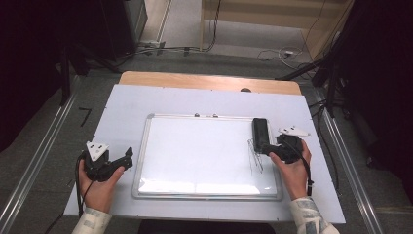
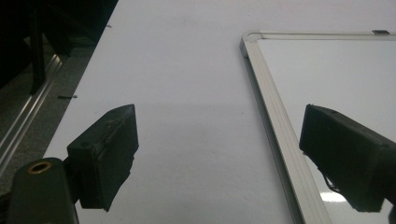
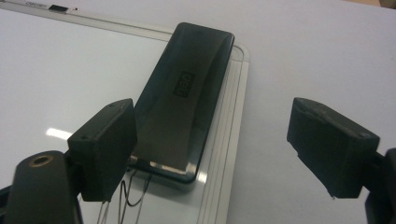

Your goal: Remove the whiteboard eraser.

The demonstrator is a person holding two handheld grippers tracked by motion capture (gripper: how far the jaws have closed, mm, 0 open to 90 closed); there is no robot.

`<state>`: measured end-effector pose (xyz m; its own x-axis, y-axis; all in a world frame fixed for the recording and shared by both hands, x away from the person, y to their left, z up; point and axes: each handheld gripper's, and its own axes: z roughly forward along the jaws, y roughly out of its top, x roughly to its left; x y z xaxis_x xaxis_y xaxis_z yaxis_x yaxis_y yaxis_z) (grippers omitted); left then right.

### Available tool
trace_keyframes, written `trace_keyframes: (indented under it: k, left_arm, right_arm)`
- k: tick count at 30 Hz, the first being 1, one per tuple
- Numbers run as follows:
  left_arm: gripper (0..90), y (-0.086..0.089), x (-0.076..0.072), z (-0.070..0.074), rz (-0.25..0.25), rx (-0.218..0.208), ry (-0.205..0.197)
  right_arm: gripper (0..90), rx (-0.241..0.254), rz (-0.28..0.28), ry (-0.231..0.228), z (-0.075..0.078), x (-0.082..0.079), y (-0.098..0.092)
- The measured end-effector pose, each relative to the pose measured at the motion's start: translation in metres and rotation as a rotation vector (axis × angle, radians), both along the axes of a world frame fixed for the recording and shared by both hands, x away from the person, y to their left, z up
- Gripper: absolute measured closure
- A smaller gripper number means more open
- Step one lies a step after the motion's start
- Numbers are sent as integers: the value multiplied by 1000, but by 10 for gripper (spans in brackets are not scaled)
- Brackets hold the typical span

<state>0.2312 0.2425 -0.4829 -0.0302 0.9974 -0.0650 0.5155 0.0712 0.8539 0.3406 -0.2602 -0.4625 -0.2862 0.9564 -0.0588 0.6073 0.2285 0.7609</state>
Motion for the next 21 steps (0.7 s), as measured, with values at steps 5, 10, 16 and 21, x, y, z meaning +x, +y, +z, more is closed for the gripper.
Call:
trace_keyframes:
  k: [5,10,16,21]
  left_arm:
    - [124,0,0,0,0,0,-1]
    - [124,-1,0,0,-5,11,-4]
    - [124,1,4,-3,3,20,4]
    - [124,-1,3,-2,-8,19,-2]
  right_arm:
    - [150,-4,-12,7,-2,12,6]
    - [163,-15,-18,10,-4,24,14]
    - [169,9,-33,21,-7,40,23]
    - [191,-5,-59,34,-10,53,31]
